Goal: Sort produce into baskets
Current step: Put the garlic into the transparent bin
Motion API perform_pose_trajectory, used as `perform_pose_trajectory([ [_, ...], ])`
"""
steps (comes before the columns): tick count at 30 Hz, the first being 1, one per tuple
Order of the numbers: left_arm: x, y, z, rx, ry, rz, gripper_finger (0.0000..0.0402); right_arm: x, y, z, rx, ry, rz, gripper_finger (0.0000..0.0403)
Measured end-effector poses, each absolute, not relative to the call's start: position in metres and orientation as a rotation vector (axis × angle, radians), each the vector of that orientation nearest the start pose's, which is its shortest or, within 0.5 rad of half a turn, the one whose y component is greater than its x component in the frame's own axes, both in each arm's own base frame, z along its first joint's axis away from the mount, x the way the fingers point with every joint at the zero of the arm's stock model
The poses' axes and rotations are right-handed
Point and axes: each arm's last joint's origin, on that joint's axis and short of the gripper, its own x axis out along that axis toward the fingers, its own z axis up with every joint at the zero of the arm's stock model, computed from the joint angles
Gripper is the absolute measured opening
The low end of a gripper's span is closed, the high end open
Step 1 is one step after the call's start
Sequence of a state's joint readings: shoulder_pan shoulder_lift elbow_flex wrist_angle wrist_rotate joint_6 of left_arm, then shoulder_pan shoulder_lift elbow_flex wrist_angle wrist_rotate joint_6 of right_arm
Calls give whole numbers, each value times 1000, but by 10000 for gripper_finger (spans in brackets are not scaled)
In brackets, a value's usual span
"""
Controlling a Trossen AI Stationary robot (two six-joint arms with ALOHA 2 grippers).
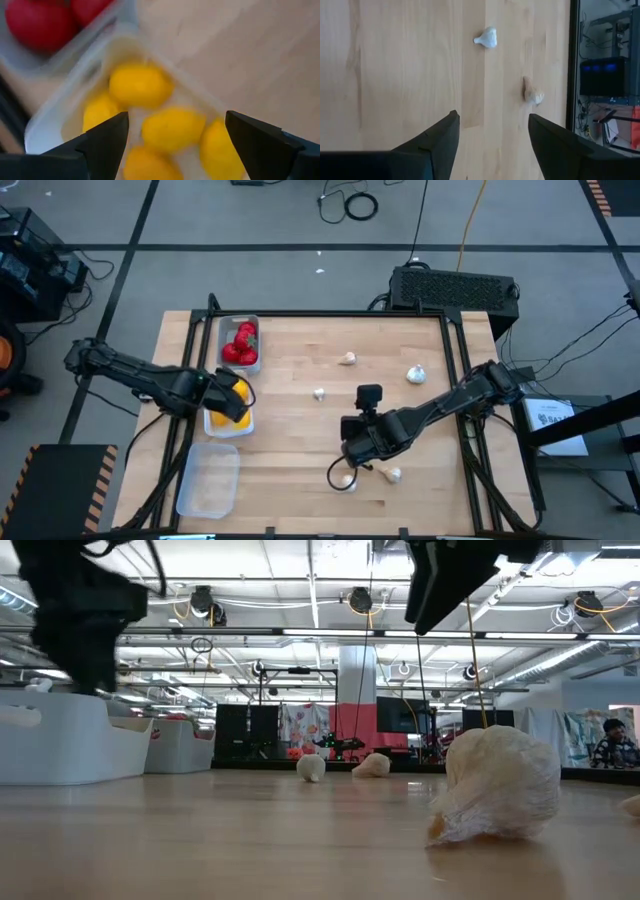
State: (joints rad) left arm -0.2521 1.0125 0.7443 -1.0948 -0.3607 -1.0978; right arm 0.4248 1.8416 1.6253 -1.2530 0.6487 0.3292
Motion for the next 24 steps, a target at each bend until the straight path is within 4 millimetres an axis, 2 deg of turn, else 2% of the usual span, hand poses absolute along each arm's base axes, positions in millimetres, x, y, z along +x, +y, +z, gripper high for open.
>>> perform_pose_trajectory([
  [5, 166, -25, 234, -477, 911, 726, 323, 322, 132, 273, -442, 1212, -418, 226],
  [11, 173, -16, 220, -455, 1022, 809, 289, 317, 140, 273, -411, 1196, -438, 226],
  [14, 184, -22, 217, -472, 992, 763, 269, 315, 145, 273, -407, 1188, -433, 226],
  [19, 211, -36, 215, -466, 873, 591, 234, 313, 150, 274, -426, 1173, -428, 226],
  [24, 222, -41, 197, -457, 964, 573, 175, 313, 151, 274, -413, 1153, -453, 226],
])
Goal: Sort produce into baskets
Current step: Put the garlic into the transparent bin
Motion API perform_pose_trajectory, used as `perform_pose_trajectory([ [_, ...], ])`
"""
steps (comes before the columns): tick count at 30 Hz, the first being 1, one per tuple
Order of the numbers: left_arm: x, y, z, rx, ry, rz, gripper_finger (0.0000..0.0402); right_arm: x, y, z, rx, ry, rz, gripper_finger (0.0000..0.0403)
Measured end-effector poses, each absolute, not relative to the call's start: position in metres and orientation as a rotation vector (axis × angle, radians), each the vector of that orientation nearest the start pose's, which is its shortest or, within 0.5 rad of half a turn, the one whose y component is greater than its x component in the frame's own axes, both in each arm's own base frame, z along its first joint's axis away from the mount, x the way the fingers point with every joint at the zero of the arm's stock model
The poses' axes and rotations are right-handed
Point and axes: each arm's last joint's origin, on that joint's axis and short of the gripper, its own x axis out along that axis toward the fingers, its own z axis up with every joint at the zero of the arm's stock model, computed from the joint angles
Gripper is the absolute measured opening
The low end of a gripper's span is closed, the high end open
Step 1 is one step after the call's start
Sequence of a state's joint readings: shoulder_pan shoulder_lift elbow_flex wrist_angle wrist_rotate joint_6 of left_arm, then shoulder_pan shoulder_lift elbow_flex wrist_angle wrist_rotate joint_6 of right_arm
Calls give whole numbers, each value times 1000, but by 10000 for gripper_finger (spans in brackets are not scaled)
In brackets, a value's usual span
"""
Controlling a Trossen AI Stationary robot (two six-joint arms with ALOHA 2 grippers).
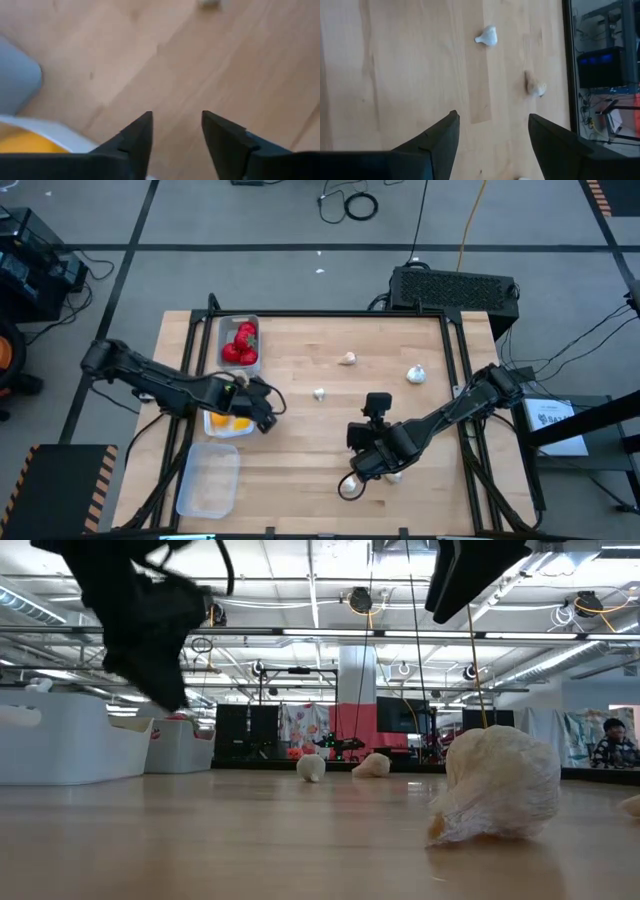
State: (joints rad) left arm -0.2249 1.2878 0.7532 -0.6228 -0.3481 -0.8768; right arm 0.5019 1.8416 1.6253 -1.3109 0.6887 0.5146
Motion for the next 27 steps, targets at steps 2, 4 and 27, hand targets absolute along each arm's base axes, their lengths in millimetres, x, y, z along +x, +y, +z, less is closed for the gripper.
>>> perform_pose_trajectory([
  [2, 225, -43, 187, -458, 1034, 562, 143, 312, 152, 274, -400, 1149, -459, 226],
  [4, 227, -44, 180, -466, 1087, 542, 109, 312, 153, 274, -395, 1146, -460, 226],
  [27, 213, -88, 176, -487, 1202, 427, 2, 315, 156, 275, -387, 1095, -460, 226],
])
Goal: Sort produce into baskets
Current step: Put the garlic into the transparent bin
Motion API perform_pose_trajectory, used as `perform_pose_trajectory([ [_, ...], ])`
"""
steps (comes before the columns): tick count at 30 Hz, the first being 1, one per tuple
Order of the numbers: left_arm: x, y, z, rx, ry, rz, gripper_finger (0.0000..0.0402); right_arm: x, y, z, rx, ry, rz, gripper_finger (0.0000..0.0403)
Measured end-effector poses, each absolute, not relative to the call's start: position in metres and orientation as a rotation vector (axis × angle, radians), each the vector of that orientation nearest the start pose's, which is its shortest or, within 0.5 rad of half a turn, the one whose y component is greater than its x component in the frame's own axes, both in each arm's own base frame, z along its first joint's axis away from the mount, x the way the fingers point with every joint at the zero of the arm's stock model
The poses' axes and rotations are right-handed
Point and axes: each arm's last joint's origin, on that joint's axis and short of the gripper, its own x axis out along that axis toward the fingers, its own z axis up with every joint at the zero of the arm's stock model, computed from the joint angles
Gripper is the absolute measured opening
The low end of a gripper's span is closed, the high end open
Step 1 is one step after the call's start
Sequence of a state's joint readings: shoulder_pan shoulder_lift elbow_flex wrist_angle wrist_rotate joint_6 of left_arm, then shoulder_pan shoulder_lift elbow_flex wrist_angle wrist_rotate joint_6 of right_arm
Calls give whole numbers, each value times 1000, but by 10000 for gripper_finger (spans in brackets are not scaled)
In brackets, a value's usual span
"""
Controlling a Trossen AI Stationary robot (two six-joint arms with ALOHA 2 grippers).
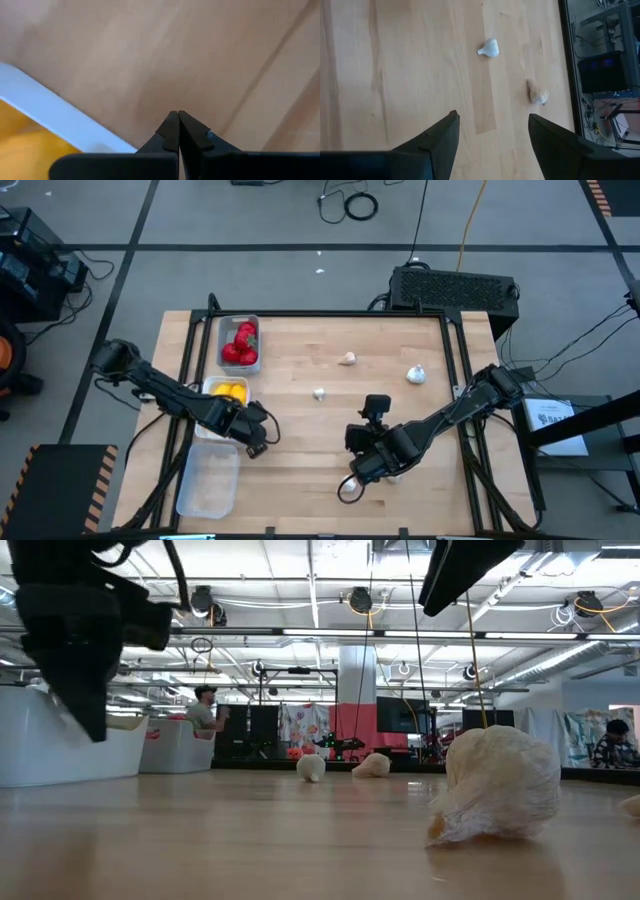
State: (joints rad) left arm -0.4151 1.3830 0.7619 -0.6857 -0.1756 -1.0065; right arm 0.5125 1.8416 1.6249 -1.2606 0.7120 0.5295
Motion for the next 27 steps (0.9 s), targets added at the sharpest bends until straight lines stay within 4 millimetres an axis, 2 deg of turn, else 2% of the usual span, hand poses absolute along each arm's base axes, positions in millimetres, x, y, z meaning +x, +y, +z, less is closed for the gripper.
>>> perform_pose_trajectory([
  [4, 226, -87, 190, -410, 1053, 431, 2, 315, 156, 275, -404, 1098, -451, 226],
  [8, 249, -76, 206, -351, 886, 389, 1, 308, 162, 275, -437, 1081, -484, 226],
  [11, 268, -61, 210, -327, 788, 339, 1, 294, 171, 276, -473, 1068, -536, 226],
  [14, 286, -48, 206, -252, 751, 234, 14, 276, 180, 278, -477, 1035, -612, 226],
  [16, 296, -41, 200, -210, 737, 177, 37, 266, 188, 279, -441, 1008, -647, 226],
  [20, 311, -31, 187, -61, 718, 130, 109, 250, 205, 270, -353, 939, -664, 226],
  [23, 318, -22, 177, 34, 706, 204, 170, 241, 215, 255, -305, 895, -656, 226],
  [27, 325, -10, 164, 32, 717, 258, 238, 230, 222, 230, -307, 840, -643, 226],
])
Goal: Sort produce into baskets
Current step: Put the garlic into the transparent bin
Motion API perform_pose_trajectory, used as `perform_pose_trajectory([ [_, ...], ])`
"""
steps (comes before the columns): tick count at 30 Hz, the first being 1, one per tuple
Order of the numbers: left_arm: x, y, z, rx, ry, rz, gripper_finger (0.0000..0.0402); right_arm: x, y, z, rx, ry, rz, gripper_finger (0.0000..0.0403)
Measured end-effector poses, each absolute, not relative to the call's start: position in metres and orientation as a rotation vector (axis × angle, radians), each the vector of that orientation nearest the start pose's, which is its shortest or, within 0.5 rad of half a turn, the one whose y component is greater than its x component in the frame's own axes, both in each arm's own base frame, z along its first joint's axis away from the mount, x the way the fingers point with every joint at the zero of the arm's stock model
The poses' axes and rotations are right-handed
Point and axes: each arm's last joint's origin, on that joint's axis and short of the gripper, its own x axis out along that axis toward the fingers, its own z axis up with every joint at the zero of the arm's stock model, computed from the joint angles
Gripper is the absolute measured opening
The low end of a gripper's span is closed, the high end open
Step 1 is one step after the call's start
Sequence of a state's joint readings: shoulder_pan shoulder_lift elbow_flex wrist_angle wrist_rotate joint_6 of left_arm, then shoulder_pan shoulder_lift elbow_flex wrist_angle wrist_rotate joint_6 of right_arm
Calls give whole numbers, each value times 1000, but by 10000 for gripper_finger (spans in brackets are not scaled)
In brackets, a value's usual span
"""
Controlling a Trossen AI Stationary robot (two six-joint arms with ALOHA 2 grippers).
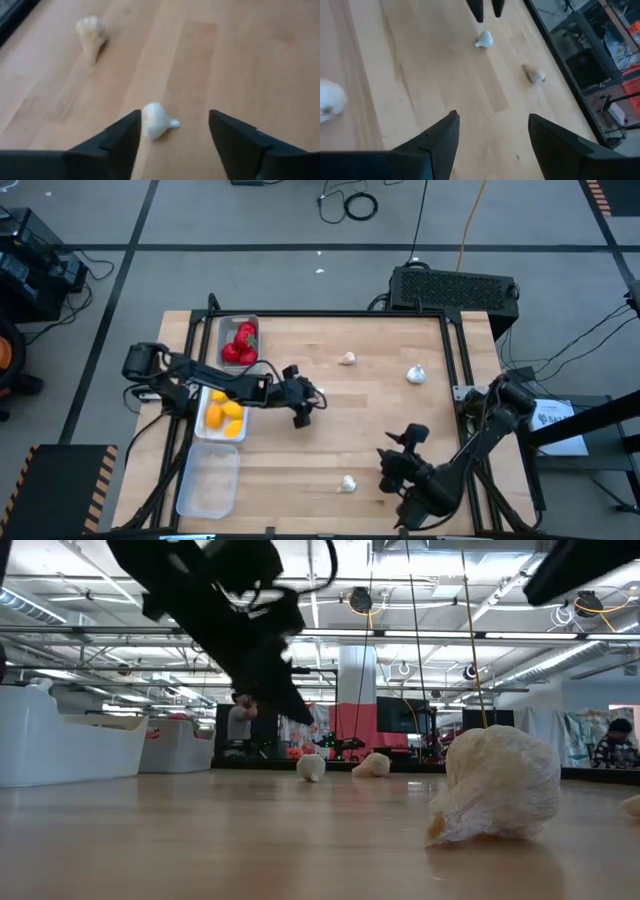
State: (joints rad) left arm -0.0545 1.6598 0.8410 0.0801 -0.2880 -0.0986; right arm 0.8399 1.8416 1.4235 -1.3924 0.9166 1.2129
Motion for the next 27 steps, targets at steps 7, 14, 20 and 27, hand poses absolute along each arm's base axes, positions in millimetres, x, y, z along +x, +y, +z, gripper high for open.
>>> perform_pose_trajectory([
  [7, 331, 11, 154, -3, 725, 285, 299, 218, 208, 200, -375, 820, -702, 226],
  [14, 340, 29, 132, -62, 717, 240, 301, 217, 196, 187, -370, 823, -752, 226],
  [20, 341, 34, 118, -83, 756, 209, 301, 218, 196, 186, -364, 822, -753, 226],
  [27, 341, 34, 116, -64, 765, 195, 301, 218, 196, 186, -365, 822, -753, 226],
])
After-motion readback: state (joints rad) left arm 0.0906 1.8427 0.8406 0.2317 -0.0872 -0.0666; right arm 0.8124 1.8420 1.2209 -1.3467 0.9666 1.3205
